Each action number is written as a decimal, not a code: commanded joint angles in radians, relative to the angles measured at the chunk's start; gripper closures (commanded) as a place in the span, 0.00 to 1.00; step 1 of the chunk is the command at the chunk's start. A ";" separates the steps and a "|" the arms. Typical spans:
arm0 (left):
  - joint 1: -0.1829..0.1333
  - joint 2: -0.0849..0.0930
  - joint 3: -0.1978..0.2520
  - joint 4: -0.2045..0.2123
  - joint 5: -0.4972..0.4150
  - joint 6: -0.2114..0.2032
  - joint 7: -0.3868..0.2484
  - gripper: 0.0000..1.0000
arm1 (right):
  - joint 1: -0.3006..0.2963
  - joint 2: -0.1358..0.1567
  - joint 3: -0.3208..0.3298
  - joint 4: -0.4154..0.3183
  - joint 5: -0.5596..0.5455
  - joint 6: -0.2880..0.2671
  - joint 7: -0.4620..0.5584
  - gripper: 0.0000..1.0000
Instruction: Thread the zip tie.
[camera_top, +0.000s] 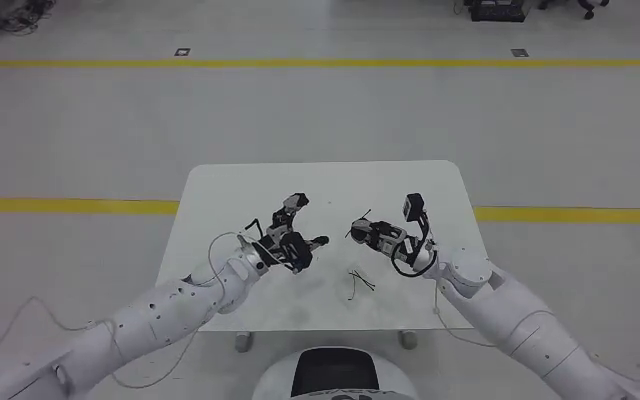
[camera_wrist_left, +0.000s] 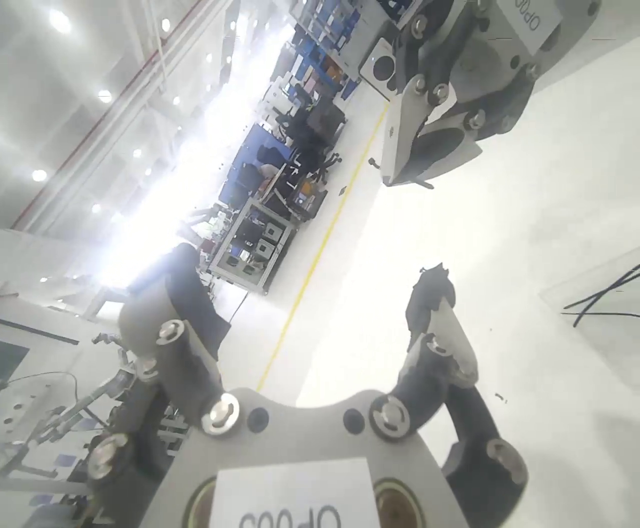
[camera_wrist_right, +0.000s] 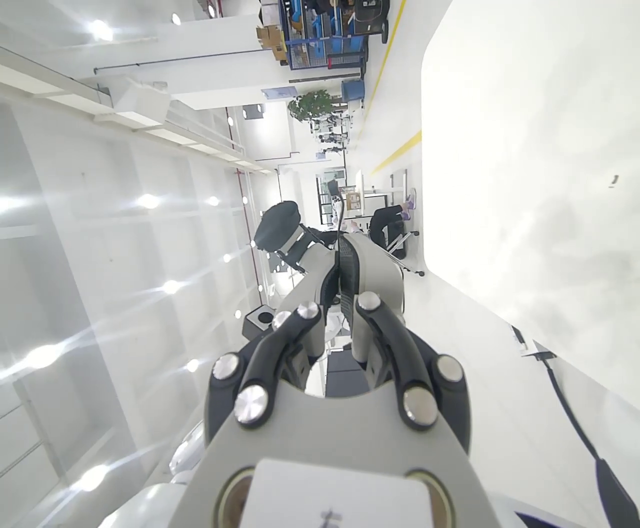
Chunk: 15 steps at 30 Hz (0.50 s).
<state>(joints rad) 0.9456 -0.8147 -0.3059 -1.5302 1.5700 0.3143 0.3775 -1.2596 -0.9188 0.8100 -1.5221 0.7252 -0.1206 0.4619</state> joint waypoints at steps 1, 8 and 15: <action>0.000 0.000 -0.001 0.000 0.000 0.000 0.000 0.00 | 0.000 0.000 0.000 0.000 0.000 0.000 0.000 1.00; -0.044 -0.005 0.056 -0.017 0.000 -0.014 -0.008 0.00 | -0.006 -0.014 0.006 -0.026 -0.003 0.026 -0.056 1.00; -0.069 -0.007 0.096 -0.023 0.000 0.024 0.030 0.00 | -0.004 -0.030 -0.001 -0.033 -0.022 0.008 -0.095 1.00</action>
<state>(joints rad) 0.8761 -0.8218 -0.2092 -1.5527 1.5700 0.3389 0.4090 -1.2635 -0.9490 0.8087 -1.5547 0.7024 -0.1139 0.3659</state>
